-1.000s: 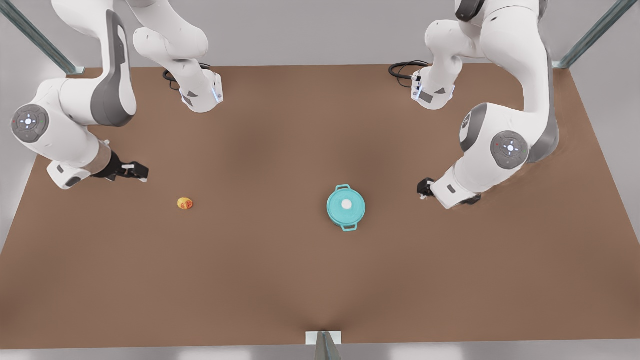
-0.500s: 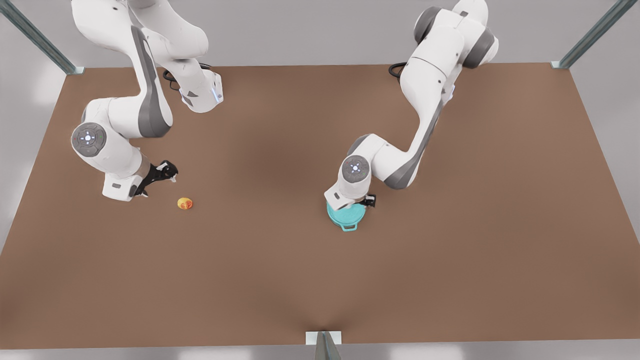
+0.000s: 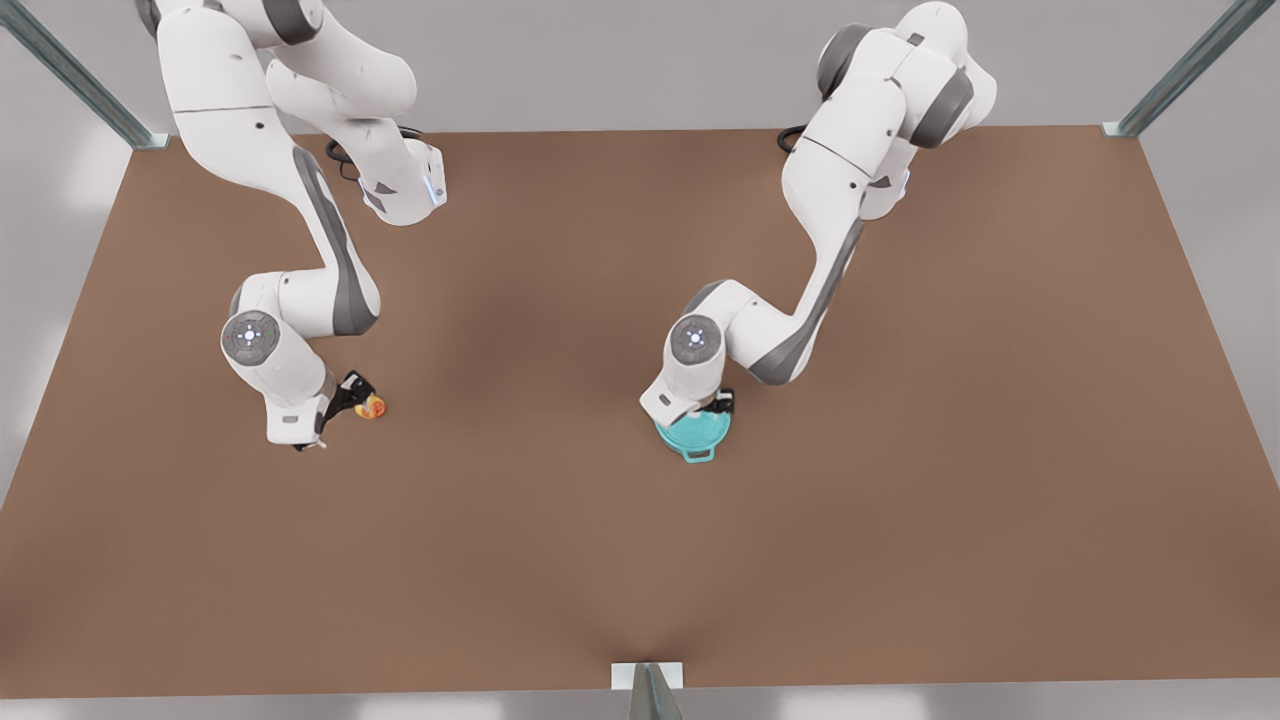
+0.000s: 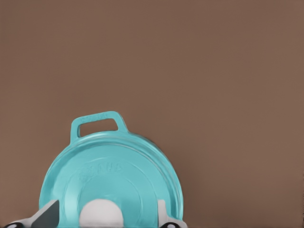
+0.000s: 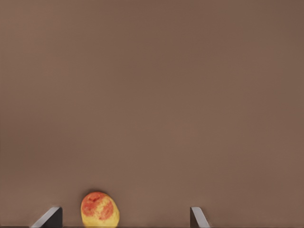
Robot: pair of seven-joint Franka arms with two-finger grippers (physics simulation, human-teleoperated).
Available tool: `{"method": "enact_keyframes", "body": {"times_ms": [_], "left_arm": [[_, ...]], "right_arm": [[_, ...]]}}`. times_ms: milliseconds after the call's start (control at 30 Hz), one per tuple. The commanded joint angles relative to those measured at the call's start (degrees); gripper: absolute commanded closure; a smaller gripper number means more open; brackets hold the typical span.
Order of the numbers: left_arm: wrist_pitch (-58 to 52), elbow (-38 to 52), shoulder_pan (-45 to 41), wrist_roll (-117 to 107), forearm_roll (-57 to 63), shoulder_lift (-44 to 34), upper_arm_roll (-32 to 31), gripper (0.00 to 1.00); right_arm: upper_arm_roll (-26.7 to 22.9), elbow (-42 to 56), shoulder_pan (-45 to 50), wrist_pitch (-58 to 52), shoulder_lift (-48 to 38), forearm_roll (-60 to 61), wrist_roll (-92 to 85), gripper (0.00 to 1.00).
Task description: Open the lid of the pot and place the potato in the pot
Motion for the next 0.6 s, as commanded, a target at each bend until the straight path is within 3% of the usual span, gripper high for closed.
{"method": "enact_keyframes", "body": {"times_ms": [0, 333, 367, 400, 500, 567], "left_arm": [[0.92, -0.14, -0.11, -10.03, 0.09, -0.05, -0.02, 0.00], [0.74, -1.45, -0.64, -10.91, 0.09, -0.49, -0.02, 0.02], [0.74, -1.54, -0.82, -11.18, 0.09, -0.58, 0.07, 0.14], [0.75, -1.54, -0.82, -11.70, 0.18, -0.58, -0.02, 0.36], [0.66, -1.54, -0.82, -11.70, 0.18, -0.66, 0.07, 0.51], [0.57, -1.54, -0.82, -11.70, 0.18, -0.66, 0.07, 0.56]], "right_arm": [[-0.01, -1.70, -0.05, 3.00, -0.28, 0.39, -9.66, 0.00], [0.07, -5.65, -0.40, 2.83, 2.01, 1.79, -9.66, 0.00], [0.07, -5.57, -0.40, 2.83, 2.62, 1.79, -9.57, 0.00], [0.07, -5.57, -0.49, 2.92, 3.33, 1.79, -9.31, 0.00], [0.07, -5.57, -0.49, 2.92, 4.47, 1.79, -9.30, 0.00], [0.07, -5.65, -0.49, 2.92, 5.44, 1.79, -9.48, 0.00]]}}
